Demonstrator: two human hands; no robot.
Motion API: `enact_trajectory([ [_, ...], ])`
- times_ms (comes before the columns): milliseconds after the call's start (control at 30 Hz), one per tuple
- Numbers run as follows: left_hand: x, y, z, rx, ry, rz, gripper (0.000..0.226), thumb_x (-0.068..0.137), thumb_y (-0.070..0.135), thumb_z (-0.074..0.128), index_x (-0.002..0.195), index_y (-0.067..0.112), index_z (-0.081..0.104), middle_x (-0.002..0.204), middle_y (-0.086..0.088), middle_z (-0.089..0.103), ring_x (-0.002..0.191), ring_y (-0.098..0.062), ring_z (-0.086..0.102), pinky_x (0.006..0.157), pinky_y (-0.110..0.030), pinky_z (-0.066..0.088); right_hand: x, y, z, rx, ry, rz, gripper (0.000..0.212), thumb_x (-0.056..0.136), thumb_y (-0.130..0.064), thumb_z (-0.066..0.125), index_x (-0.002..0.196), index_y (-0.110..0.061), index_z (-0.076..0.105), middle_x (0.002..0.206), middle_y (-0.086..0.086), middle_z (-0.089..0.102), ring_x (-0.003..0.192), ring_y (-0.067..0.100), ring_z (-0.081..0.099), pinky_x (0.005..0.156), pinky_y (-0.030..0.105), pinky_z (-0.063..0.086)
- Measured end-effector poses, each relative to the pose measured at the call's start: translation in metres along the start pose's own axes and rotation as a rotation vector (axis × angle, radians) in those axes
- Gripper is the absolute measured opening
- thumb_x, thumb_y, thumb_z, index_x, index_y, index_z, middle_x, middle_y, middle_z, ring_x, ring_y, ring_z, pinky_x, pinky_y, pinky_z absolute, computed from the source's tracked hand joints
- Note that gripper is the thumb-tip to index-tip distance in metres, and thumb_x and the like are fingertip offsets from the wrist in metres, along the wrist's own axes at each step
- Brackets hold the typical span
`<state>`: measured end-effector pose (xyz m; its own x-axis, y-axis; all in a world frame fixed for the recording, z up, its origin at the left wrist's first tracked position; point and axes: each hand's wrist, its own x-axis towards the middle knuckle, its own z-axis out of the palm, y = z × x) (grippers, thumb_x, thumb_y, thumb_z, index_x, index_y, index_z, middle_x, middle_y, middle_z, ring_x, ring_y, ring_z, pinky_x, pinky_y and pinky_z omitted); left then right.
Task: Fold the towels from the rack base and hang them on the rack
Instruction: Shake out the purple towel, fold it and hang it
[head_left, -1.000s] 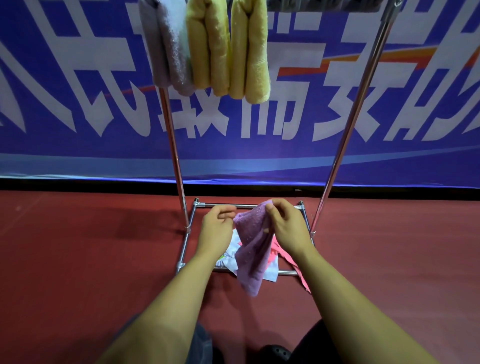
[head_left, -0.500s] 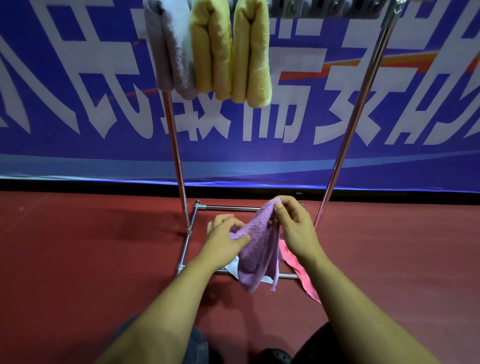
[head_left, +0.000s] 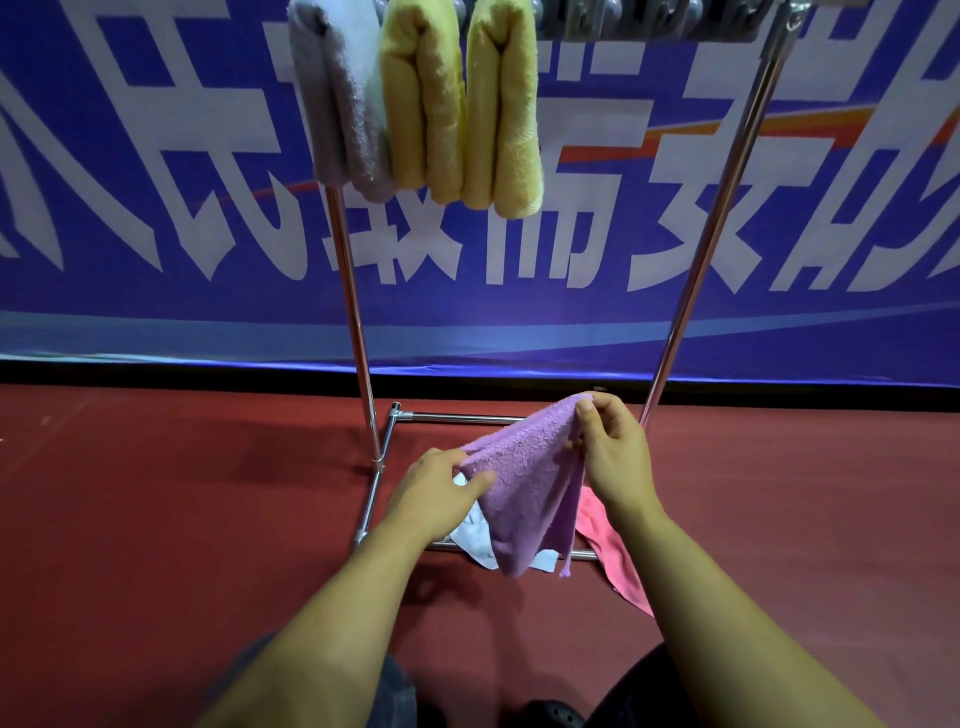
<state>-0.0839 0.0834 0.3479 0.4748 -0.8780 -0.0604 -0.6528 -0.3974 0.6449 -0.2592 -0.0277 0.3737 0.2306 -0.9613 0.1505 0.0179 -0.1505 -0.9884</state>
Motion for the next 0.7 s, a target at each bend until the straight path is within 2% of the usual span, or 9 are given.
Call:
enact_trajectory([
  [67, 0.0, 0.003, -0.002, 0.01, 0.088, 0.037, 0.029, 0.09, 0.05, 0.069, 0.099, 0.023, 0.075, 0.102, 0.006, 0.061, 0.096, -0.017, 0.062, 0.078, -0.027, 0.042, 0.001, 0.002, -0.001, -0.017, 0.046, 0.016, 0.015, 0.108, -0.015, 0.05, 0.105, -0.009, 0.064, 0.089, -0.001, 0.064, 0.08, 0.018, 0.062, 0.064, 0.019, 0.056],
  [133, 0.001, 0.006, -0.001, -0.059, 0.147, 0.073, 0.026, 0.089, 0.042, 0.073, 0.09, 0.017, 0.078, 0.105, 0.008, 0.065, 0.096, -0.013, 0.064, 0.084, -0.025, 0.045, 0.002, 0.004, -0.002, -0.014, 0.087, 0.033, 0.015, 0.108, -0.014, 0.049, 0.105, -0.007, 0.063, 0.094, 0.007, 0.061, 0.083, 0.025, 0.064, 0.058, 0.013, 0.052],
  [233, 0.003, 0.01, -0.001, -0.244, 0.218, 0.121, 0.019, 0.085, 0.029, 0.081, 0.079, 0.011, 0.08, 0.094, 0.005, 0.072, 0.089, -0.013, 0.069, 0.086, -0.031, 0.051, 0.006, 0.008, -0.006, -0.026, 0.116, 0.061, 0.017, 0.108, -0.018, 0.05, 0.106, -0.008, 0.064, 0.095, 0.008, 0.063, 0.072, 0.017, 0.072, 0.063, 0.018, 0.053],
  [333, 0.001, 0.014, -0.007, -0.365, 0.297, 0.108, 0.015, 0.08, 0.029, 0.085, 0.082, 0.015, 0.08, 0.085, 0.009, 0.075, 0.082, -0.008, 0.069, 0.081, -0.025, 0.053, 0.009, 0.01, -0.007, -0.021, 0.11, 0.077, 0.02, 0.108, -0.018, 0.051, 0.109, -0.004, 0.065, 0.096, 0.004, 0.066, 0.065, 0.004, 0.072, 0.069, 0.022, 0.057],
  [433, 0.003, 0.016, -0.012, -0.532, 0.325, 0.058, 0.015, 0.077, 0.028, 0.088, 0.083, 0.018, 0.077, 0.079, 0.01, 0.075, 0.071, -0.001, 0.065, 0.073, -0.018, 0.051, 0.007, 0.009, -0.005, 0.003, 0.097, 0.071, 0.023, 0.108, -0.016, 0.051, 0.111, 0.001, 0.065, 0.089, -0.001, 0.066, 0.066, -0.001, 0.071, 0.08, 0.034, 0.058],
  [533, 0.003, 0.017, -0.016, -0.681, 0.346, 0.074, 0.019, 0.078, 0.014, 0.087, 0.086, 0.018, 0.07, 0.08, 0.007, 0.073, 0.071, -0.001, 0.063, 0.073, -0.012, 0.049, 0.007, 0.007, -0.003, 0.033, 0.089, 0.077, 0.023, 0.108, -0.016, 0.05, 0.112, 0.001, 0.066, 0.089, -0.001, 0.065, 0.065, -0.001, 0.069, 0.074, 0.023, 0.058],
  [600, 0.002, 0.018, -0.02, -0.771, 0.335, 0.048, 0.028, 0.079, 0.009, 0.086, 0.099, 0.017, 0.069, 0.083, 0.004, 0.073, 0.073, 0.003, 0.064, 0.073, -0.007, 0.047, 0.007, 0.007, -0.003, 0.057, 0.085, 0.091, 0.022, 0.108, -0.017, 0.051, 0.111, -0.002, 0.066, 0.09, 0.001, 0.066, 0.066, 0.002, 0.07, 0.07, 0.018, 0.057],
  [667, 0.002, 0.02, -0.022, -0.825, 0.331, 0.014, 0.03, 0.08, 0.008, 0.084, 0.105, 0.018, 0.071, 0.084, 0.006, 0.073, 0.075, 0.006, 0.065, 0.072, -0.004, 0.046, 0.007, 0.006, -0.003, 0.072, 0.08, 0.104, 0.019, 0.107, -0.017, 0.052, 0.108, -0.005, 0.067, 0.088, 0.001, 0.066, 0.069, 0.009, 0.07, 0.068, 0.018, 0.057],
  [700, 0.003, 0.019, -0.022, -0.843, 0.337, 0.007, 0.025, 0.08, 0.009, 0.084, 0.101, 0.019, 0.074, 0.085, 0.008, 0.074, 0.078, 0.002, 0.066, 0.072, -0.005, 0.047, 0.006, 0.006, -0.003, 0.071, 0.08, 0.109, 0.018, 0.107, -0.018, 0.052, 0.106, -0.007, 0.067, 0.086, 0.0, 0.066, 0.069, 0.01, 0.069, 0.067, 0.02, 0.056],
])
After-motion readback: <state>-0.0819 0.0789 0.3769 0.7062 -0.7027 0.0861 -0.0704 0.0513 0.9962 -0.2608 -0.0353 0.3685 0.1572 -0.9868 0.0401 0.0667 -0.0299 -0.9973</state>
